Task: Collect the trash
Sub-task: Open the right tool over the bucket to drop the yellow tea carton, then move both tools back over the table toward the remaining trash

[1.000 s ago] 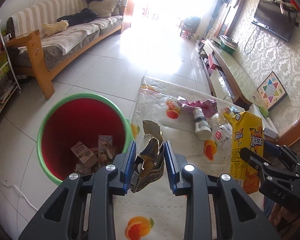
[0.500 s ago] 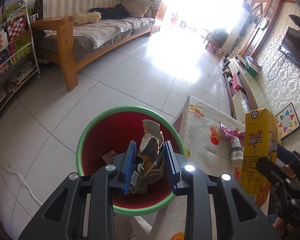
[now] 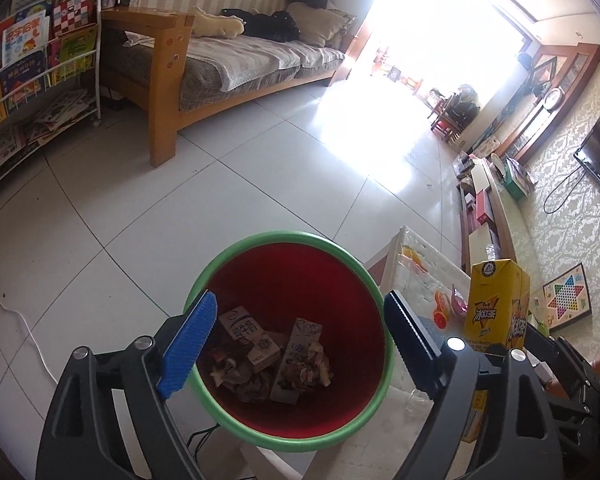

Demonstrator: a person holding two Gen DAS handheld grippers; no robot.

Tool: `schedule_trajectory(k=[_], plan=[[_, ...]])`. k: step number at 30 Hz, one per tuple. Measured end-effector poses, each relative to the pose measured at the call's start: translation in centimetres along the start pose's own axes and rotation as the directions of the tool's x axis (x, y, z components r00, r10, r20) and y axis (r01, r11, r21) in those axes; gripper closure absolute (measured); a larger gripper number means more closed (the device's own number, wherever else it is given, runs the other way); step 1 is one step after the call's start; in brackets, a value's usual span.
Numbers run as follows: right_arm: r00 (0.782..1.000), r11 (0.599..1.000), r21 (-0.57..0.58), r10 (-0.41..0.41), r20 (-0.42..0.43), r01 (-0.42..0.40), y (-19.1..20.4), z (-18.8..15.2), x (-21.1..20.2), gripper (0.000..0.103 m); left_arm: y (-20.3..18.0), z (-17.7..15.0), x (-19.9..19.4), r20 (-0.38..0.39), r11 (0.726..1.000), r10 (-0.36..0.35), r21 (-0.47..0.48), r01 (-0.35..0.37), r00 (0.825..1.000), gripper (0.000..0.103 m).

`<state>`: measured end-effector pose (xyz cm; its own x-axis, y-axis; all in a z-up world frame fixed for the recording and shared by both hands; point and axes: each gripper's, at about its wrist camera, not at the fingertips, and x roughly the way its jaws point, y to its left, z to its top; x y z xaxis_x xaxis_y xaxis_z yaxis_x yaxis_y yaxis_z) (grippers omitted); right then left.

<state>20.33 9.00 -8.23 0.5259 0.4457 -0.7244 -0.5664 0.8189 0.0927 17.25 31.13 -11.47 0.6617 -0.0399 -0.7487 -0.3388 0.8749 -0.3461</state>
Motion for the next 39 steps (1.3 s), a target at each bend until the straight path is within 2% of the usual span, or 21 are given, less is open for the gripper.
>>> schedule_trajectory(k=[5, 16, 18, 19, 20, 24, 30, 34, 39], plan=[[1.000, 1.000, -0.009, 0.019, -0.005, -0.019, 0.8, 0.5, 0.7, 0.042, 1.6, 0.3, -1.0, 0.043, 0.999, 0.035, -0.031, -0.033, 0.998, 0.015], [0.998, 0.996, -0.057, 0.064, -0.018, -0.065, 3.6, 2.0, 2.4, 0.041, 4.3, 0.7, -2.4, 0.075, 0.994, 0.072, -0.088, -0.066, 0.995, 0.014], [0.998, 0.996, -0.069, 0.063, -0.024, -0.065, 4.1, 2.2, 2.6, 0.036, 4.7, 0.7, -2.6, 0.077, 0.993, 0.076, -0.095, -0.068, 0.994, 0.014], [0.998, 0.996, -0.071, 0.057, -0.021, -0.059, 4.3, 2.2, 2.6, 0.024, 4.9, 0.7, -2.6, 0.076, 0.993, 0.078, -0.098, -0.070, 0.994, 0.014], [0.998, 0.996, -0.072, 0.056, -0.012, -0.057, 4.4, 2.3, 2.5, 0.019, 5.0, 0.5, -2.7, 0.074, 0.992, 0.078, -0.100, -0.070, 0.994, 0.014], [0.999, 0.996, -0.077, 0.043, 0.002, -0.043, 4.4, 2.3, 1.8, 0.015, 5.1, 0.2, -2.7, 0.063, 0.992, 0.079, -0.106, -0.072, 0.995, 0.014], [1.000, 0.998, -0.058, 0.017, 0.022, -0.016, 3.2, 2.0, 0.1, 0.008, 3.4, 0.0, -2.8, 0.052, 0.995, 0.053, -0.083, -0.048, 0.997, 0.013], [0.999, 0.999, -0.031, -0.015, 0.046, 0.016, 1.4, 1.3, -2.0, 0.005, 1.1, -0.3, -3.2, 0.057, 0.998, 0.024, -0.056, -0.021, 0.998, 0.008], [0.996, 0.997, 0.021, -0.070, 0.051, 0.069, -1.8, -1.0, -4.9, 0.005, -2.8, -1.5, -3.4, 0.029, 1.000, -0.025, -0.003, 0.025, 0.999, 0.008]])
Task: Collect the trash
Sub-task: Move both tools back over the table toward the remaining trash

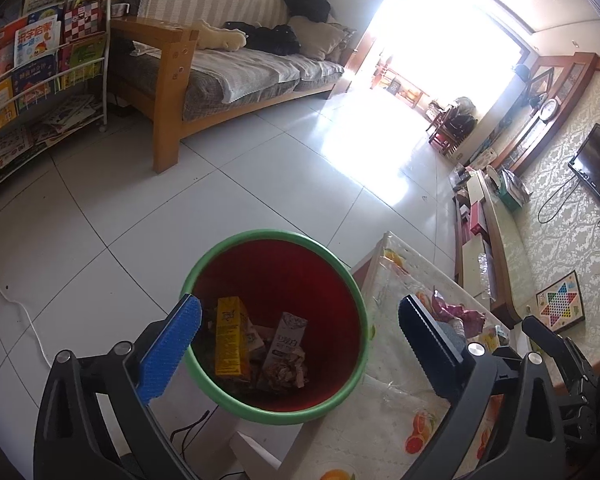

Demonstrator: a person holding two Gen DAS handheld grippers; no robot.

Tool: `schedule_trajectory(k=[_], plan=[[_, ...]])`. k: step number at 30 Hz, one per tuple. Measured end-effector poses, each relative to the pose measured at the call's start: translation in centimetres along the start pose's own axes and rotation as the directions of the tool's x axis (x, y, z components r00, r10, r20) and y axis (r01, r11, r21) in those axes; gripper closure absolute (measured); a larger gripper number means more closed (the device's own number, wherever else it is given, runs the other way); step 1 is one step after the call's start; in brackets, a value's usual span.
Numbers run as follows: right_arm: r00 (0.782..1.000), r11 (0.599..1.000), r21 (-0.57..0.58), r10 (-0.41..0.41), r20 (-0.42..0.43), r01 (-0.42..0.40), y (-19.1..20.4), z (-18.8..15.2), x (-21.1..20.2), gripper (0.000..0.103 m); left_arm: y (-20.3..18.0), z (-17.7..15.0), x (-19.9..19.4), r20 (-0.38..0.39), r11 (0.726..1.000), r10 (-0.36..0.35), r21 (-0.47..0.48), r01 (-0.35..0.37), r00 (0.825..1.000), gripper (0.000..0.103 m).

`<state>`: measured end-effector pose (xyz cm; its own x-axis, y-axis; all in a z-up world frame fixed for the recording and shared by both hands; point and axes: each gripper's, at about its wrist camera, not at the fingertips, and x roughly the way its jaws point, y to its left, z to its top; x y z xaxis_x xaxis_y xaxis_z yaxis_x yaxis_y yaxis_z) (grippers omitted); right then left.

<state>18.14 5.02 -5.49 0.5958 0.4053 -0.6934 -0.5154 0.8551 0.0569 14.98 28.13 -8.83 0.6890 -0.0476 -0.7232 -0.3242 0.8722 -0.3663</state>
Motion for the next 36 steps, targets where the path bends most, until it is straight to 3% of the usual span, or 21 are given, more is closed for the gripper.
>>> schedule_trajectory(k=[8, 15, 22, 28, 36], plan=[[0.991, 0.987, 0.096, -0.129, -0.030, 0.132, -7.5, -5.5, -4.3, 0.005, -8.3, -4.2, 0.3, -0.073, 0.984, -0.086, 0.148, 0.096, 0.994, 0.008], [0.965, 0.946, 0.192, -0.254, -0.069, 0.262, -15.7, -10.6, -8.0, 0.005, -16.2, -7.6, 2.2, -0.176, 0.944, -0.139, 0.273, 0.184, 0.975, 0.008], [0.935, 0.891, 0.285, -0.335, -0.116, 0.354, -23.3, -14.2, -10.1, 0.005, -22.3, -9.8, 5.6, -0.244, 0.902, -0.115, 0.381, 0.204, 0.963, 0.008], [0.907, 0.879, 0.232, -0.385, -0.169, 0.417, -27.1, -16.0, -8.9, 0.005, -25.8, -10.5, 8.6, -0.277, 0.881, -0.091, 0.426, 0.207, 0.957, 0.008], [0.887, 0.893, 0.099, -0.414, -0.203, 0.439, -29.4, -16.6, -5.7, 0.005, -28.1, -10.6, 13.6, -0.321, 0.882, -0.036, 0.435, 0.181, 0.946, 0.008]])
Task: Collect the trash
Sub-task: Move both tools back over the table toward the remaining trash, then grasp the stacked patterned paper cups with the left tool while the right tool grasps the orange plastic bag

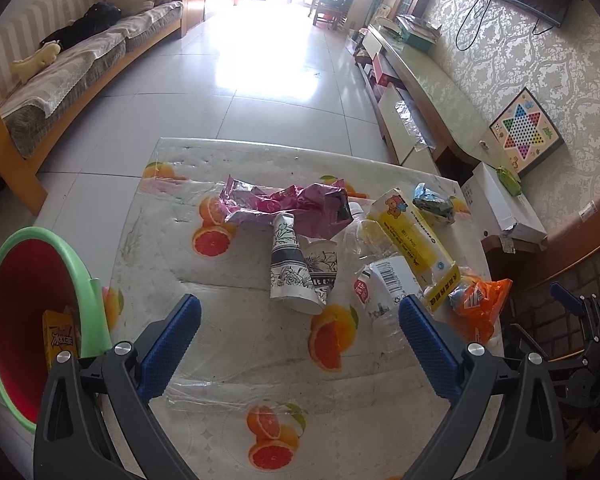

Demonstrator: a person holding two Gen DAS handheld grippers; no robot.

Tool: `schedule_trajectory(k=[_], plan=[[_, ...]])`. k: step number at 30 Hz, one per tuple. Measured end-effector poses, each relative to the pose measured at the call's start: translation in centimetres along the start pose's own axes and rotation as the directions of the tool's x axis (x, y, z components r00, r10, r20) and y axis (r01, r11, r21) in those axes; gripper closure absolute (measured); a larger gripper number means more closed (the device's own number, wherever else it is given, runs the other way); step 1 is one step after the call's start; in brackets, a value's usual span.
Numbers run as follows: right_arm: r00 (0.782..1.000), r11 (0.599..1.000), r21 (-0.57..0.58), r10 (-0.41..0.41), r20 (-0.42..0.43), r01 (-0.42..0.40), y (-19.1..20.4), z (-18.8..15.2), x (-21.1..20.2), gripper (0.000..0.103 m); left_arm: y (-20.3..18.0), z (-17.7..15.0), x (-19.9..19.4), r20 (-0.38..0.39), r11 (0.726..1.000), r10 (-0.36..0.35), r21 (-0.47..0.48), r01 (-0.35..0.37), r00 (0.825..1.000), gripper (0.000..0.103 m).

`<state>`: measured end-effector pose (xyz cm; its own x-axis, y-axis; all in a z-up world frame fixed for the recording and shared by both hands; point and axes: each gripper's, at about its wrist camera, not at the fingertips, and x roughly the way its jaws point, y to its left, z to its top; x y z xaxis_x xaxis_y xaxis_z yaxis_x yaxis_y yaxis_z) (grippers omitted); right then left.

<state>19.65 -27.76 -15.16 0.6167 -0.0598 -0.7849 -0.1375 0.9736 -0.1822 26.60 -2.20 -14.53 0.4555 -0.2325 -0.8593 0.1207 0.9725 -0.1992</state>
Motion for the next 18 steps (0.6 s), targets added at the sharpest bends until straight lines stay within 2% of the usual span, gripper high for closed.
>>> schedule_trajectory(k=[6, 10, 18], plan=[[0.999, 0.995, -0.093, 0.014, -0.048, -0.018, 0.3, 0.2, 3.2, 0.005, -0.4, 1.7, 4.4, -0.057, 1.000, 0.003, -0.017, -0.004, 0.998, 0.008], [0.997, 0.988, -0.157, -0.008, -0.076, -0.004, 0.4, 0.0, 5.3, 0.005, -0.3, 2.2, 7.8, -0.109, 0.999, 0.004, -0.035, -0.008, 0.994, 0.008], [0.991, 0.987, -0.161, 0.003, -0.137, -0.026, 0.1, -0.6, 8.6, 0.005, -0.8, 2.4, 12.6, -0.186, 0.999, 0.023, -0.018, -0.026, 0.982, 0.008]])
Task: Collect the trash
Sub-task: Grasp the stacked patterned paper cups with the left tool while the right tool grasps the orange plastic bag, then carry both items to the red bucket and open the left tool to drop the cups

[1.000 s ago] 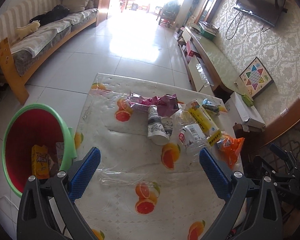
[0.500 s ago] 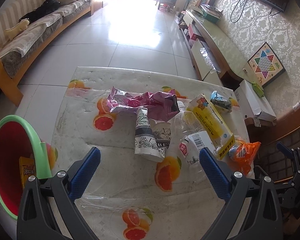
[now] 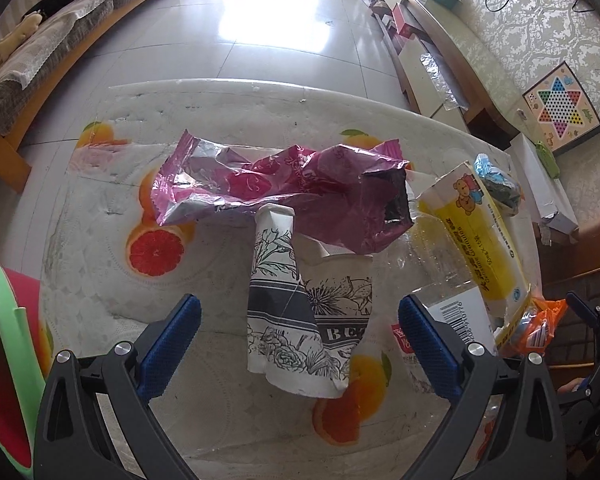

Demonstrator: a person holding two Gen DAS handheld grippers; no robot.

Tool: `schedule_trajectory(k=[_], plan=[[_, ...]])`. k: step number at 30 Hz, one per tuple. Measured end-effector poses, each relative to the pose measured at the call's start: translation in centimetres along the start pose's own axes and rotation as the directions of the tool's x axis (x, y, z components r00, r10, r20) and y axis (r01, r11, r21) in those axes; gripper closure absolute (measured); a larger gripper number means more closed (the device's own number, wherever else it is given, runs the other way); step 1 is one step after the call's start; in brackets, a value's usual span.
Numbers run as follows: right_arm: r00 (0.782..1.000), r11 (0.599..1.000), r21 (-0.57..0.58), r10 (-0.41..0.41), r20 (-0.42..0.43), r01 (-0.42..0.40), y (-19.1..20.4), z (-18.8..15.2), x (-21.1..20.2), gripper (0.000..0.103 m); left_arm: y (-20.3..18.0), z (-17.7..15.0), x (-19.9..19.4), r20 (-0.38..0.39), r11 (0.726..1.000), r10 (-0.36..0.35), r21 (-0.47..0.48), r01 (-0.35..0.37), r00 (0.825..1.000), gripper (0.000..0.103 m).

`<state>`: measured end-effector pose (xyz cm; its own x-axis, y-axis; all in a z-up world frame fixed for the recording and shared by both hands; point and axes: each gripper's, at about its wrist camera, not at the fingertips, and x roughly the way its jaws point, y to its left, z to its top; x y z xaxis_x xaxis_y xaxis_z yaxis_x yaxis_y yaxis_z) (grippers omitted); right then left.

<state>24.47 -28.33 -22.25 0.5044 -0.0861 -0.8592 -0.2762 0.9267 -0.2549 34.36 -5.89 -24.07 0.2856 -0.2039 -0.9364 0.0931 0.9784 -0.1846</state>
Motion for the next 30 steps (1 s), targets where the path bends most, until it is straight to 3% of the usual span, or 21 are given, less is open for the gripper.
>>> schedule_trajectory(k=[3, 4, 6, 7, 8, 14, 22, 30], plan=[[1.000, 1.000, 0.008, 0.012, -0.019, -0.012, 0.2, -0.2, 0.9, 0.005, -0.5, 0.0, 1.0, -0.016, 1.000, 0.012, 0.025, -0.012, 1.000, 0.011], [0.999, 1.000, 0.011, 0.023, -0.024, -0.023, 0.2, -0.4, 1.2, 0.006, -0.6, -0.1, 1.1, -0.018, 0.999, 0.017, 0.038, -0.017, 1.000, 0.019], [0.999, 0.999, 0.016, 0.033, -0.038, -0.033, 0.1, -0.7, 1.6, 0.019, -0.7, -0.3, 1.5, -0.032, 0.999, 0.024, 0.050, -0.022, 0.999, 0.033], [0.998, 0.999, 0.021, 0.043, -0.049, -0.042, 0.0, -0.7, 1.8, 0.034, -0.7, -0.4, 1.6, -0.038, 0.998, 0.025, 0.053, -0.023, 0.999, 0.042], [0.997, 0.998, 0.029, 0.050, -0.051, -0.049, 0.0, -0.8, 1.9, 0.041, -0.7, -0.5, 1.5, -0.030, 0.997, 0.039, 0.066, -0.037, 0.999, 0.042], [0.996, 0.994, 0.079, 0.081, -0.047, -0.077, -0.3, -1.0, 1.2, 0.051, -0.1, -1.2, 1.0, -0.022, 0.998, 0.028, 0.065, -0.026, 0.999, 0.044], [0.998, 0.986, 0.160, 0.060, -0.024, -0.056, -0.3, -2.0, -1.7, 0.052, 1.4, -2.4, -3.1, 0.035, 0.999, 0.017, 0.044, -0.019, 0.999, 0.044], [0.996, 0.964, 0.263, 0.008, 0.090, -0.031, -0.6, -2.3, -8.1, 0.052, 3.2, -4.7, -9.2, 0.127, 1.000, -0.008, 0.019, 0.005, 0.992, 0.044]])
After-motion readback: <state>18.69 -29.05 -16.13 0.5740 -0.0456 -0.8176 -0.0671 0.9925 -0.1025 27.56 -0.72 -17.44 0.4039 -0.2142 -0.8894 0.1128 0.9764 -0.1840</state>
